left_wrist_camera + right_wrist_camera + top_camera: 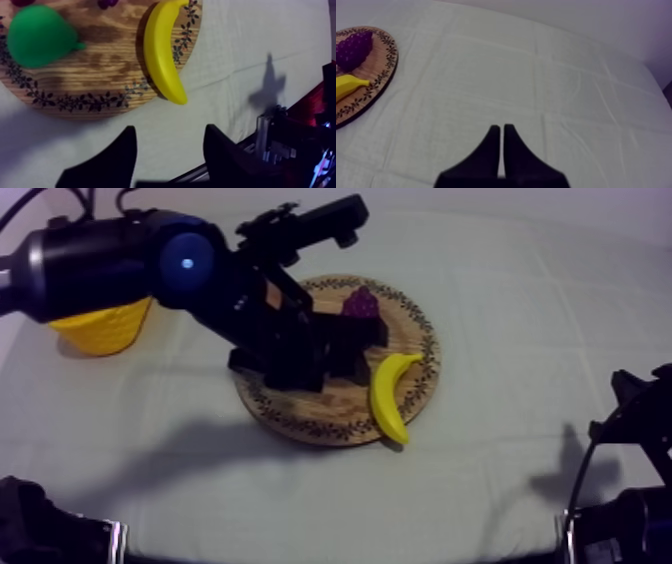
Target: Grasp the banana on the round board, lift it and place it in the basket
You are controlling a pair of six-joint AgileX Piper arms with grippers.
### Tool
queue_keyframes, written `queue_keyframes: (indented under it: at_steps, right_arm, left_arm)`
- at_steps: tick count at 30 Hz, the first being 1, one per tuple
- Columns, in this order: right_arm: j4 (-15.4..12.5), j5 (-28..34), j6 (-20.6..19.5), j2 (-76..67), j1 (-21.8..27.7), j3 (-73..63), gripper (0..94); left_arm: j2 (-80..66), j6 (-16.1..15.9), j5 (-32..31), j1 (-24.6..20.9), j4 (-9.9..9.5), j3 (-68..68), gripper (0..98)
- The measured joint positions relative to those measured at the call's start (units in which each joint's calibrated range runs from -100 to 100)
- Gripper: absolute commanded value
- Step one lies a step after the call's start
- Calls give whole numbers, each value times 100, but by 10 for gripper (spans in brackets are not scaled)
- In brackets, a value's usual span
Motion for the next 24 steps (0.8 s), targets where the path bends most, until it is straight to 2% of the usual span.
queue_keyframes:
  at_steps: [9, 24]
  right_arm:
    - [0, 0, 0, 0, 0, 0, 6]
    - [0, 0, 0, 0, 0, 0, 6]
  left_arm:
    - [1140, -134, 395, 72, 197, -850, 543]
    - [2620, -67, 1108, 85, 248, -2197, 544]
